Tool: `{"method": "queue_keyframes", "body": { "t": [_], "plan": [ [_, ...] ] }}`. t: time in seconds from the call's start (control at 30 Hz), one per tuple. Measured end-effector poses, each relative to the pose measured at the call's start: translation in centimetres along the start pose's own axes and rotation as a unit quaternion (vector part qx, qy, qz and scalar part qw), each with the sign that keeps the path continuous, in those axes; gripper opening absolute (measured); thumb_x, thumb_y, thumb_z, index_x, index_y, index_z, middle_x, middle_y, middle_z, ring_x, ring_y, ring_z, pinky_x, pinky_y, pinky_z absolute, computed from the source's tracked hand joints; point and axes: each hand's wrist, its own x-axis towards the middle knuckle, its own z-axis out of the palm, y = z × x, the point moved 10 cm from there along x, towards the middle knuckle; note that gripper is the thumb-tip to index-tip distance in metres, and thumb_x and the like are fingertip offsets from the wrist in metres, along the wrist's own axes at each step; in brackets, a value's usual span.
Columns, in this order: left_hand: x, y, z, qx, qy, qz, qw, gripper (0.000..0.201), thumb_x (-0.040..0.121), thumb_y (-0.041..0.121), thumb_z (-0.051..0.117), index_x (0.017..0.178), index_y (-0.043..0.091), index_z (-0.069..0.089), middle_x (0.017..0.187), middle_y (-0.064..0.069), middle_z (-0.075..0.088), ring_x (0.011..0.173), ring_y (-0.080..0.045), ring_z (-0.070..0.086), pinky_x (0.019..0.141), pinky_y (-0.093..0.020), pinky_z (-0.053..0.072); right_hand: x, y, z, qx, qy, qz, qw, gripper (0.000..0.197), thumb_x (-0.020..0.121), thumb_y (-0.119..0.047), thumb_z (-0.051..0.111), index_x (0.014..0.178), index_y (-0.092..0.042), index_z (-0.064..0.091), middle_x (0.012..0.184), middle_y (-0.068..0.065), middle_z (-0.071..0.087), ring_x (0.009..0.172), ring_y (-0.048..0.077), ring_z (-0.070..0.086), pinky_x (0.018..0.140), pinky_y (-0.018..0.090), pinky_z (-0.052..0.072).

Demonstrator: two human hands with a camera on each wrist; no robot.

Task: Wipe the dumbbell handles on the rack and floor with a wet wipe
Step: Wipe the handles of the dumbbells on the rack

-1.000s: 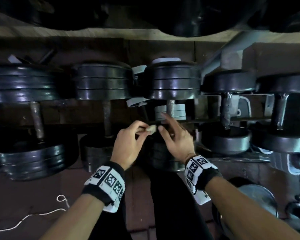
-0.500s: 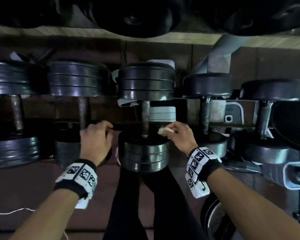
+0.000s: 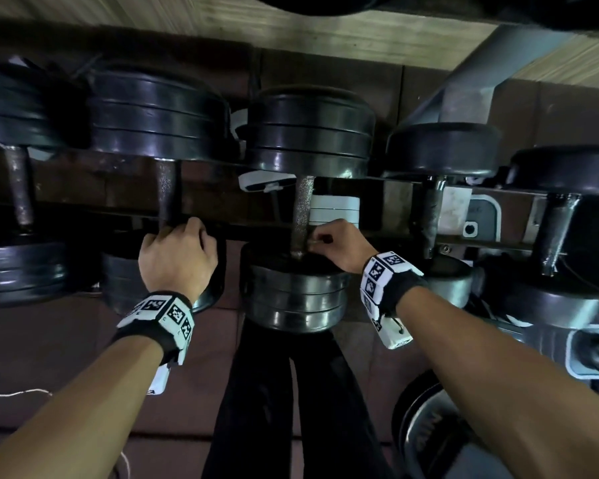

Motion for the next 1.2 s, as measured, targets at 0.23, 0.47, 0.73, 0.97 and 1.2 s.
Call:
{"method": "queue_keyframes", "body": {
  "t": [0.23, 0.47, 0.73, 0.97, 1.2],
  "plan": [
    [0.0, -0.1, 0.1, -0.019, -0.008, -0.005, 1.0, 0.015, 0.088, 0.023, 0.058, 0.082, 0.011, 0.064, 0.064, -0.012, 0.063, 0.065, -0.034, 0.059, 0.066, -0.041, 0.042, -2.6, -1.6, -1.0, -0.012, 0.016, -0.083, 0.996, 0.012, 0.091, -0.017, 0.074, 0.088, -0.006, 0.076, 0.086, 0.001, 0.071, 0.081, 0.019, 0.066, 0.074, 0.025, 0.05],
    [-0.1, 0.0, -0.2, -0.022, 0.004, 0.009, 1.0, 0.015, 0.088, 0.023, 0.058, 0.08, 0.01, 0.064, 0.062, -0.011, 0.061, 0.062, -0.033, 0.058, 0.063, -0.039, 0.042, -3.3, -7.5, 1.4, -0.101, -0.014, -0.207, 0.973, 0.022, 0.097, -0.02, 0.065, 0.102, -0.001, 0.075, 0.097, 0.01, 0.066, 0.091, 0.026, 0.067, 0.085, 0.041, 0.055],
    [-0.1, 0.0, 0.0, -0.021, 0.014, 0.019, 0.999, 0.016, 0.088, 0.023, 0.057, 0.08, 0.011, 0.063, 0.063, -0.008, 0.061, 0.062, -0.032, 0.058, 0.063, -0.039, 0.041, -3.9, -1.8, -1.5, -0.195, -0.013, -0.105, 0.975, 0.027, 0.1, -0.028, 0.061, 0.089, -0.005, 0.07, 0.09, 0.01, 0.068, 0.085, 0.028, 0.065, 0.075, 0.035, 0.05],
    [0.1, 0.0, 0.3, -0.02, 0.008, 0.024, 0.999, 0.016, 0.088, 0.024, 0.057, 0.081, 0.011, 0.064, 0.063, -0.008, 0.062, 0.063, -0.032, 0.058, 0.063, -0.039, 0.041, -0.2, -1.2, 0.3, -0.117, 0.007, 0.01, 0.993, 0.016, 0.091, -0.012, 0.067, 0.076, -0.009, 0.063, 0.079, 0.003, 0.058, 0.081, 0.022, 0.057, 0.068, 0.023, 0.032],
    [-0.2, 0.6, 0.0, -0.027, 0.007, 0.053, 0.998, 0.024, 0.091, 0.03, 0.049, 0.084, 0.014, 0.065, 0.069, -0.006, 0.063, 0.066, -0.031, 0.059, 0.064, -0.04, 0.044, -3.1, -2.5, -1.0, -0.02, -0.014, -0.035, 0.999, 0.02, 0.09, -0.028, 0.075, 0.088, -0.008, 0.077, 0.084, 0.003, 0.073, 0.076, 0.01, 0.06, 0.068, 0.014, 0.043]
  ]
}}
